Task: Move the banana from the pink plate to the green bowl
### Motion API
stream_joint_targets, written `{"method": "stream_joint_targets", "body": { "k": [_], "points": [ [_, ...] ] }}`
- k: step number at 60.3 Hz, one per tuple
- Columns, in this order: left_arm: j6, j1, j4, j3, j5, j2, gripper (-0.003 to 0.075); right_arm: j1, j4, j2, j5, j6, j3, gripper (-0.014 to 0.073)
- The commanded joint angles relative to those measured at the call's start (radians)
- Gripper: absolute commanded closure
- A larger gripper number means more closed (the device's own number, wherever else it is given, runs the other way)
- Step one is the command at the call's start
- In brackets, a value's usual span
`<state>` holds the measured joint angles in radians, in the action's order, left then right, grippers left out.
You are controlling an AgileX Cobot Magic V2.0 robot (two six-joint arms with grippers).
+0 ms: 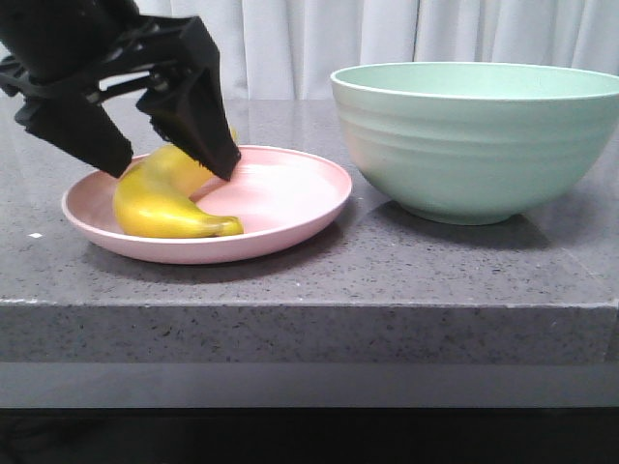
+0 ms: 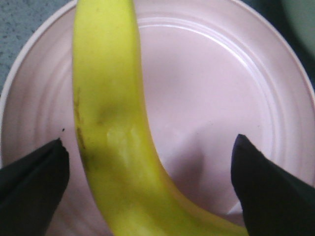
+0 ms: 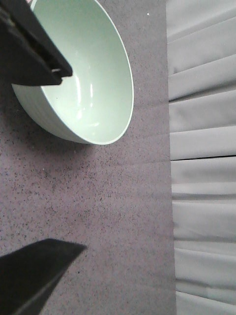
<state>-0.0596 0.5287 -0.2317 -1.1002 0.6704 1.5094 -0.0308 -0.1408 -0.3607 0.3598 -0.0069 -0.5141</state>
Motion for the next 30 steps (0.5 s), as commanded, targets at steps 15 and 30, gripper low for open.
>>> {"method": "stream_joint_targets", "body": {
  "k": [15,30],
  "points": [
    [0.02,0.006,-0.018,-0.033,-0.011,0.016,0.0089,0.007,-0.005,-0.014,-0.075,-0.011,-0.035,-0.0048],
    [0.02,0.006,-0.018,-0.033,-0.015,0.039,0.03,0.007,-0.005,-0.014,-0.075,-0.011,-0.035,-0.0048]
  ]
}}
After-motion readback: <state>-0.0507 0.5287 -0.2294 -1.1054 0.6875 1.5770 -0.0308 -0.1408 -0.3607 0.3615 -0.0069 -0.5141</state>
